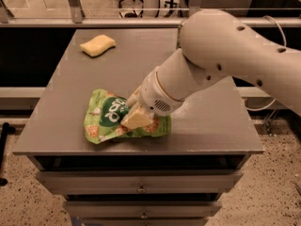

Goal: Pick green rice chip bag

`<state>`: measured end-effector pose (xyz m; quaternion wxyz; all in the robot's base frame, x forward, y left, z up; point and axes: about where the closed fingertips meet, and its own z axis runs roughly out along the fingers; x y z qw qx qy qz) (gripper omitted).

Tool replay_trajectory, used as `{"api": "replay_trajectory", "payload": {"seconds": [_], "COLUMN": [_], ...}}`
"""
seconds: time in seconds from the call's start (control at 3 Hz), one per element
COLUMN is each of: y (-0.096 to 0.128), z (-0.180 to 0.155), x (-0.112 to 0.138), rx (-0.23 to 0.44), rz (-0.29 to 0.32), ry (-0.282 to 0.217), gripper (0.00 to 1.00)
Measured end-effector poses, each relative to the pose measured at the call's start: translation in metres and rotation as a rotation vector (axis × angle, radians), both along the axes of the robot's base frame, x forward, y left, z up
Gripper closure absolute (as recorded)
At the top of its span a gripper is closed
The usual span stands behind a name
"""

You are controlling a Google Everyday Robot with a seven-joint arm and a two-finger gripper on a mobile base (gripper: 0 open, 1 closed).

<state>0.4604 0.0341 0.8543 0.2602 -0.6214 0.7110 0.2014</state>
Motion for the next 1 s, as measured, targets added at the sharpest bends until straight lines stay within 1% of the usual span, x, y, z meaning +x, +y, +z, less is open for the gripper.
{"api": "replay_trajectory", "payload": {"seconds": [0.33,0.67,1.0], "y": [0.021,0.035,0.036], "z": [0.061,0.145,0.145], "x": [0.007,0.016,0.016], "rx": [0.123,0.292,0.292], "rz": [0.003,-0.039,-0.039], "ry": [-0.067,-0.140,-0.141], "gripper": [1.00,1.00,1.00]}}
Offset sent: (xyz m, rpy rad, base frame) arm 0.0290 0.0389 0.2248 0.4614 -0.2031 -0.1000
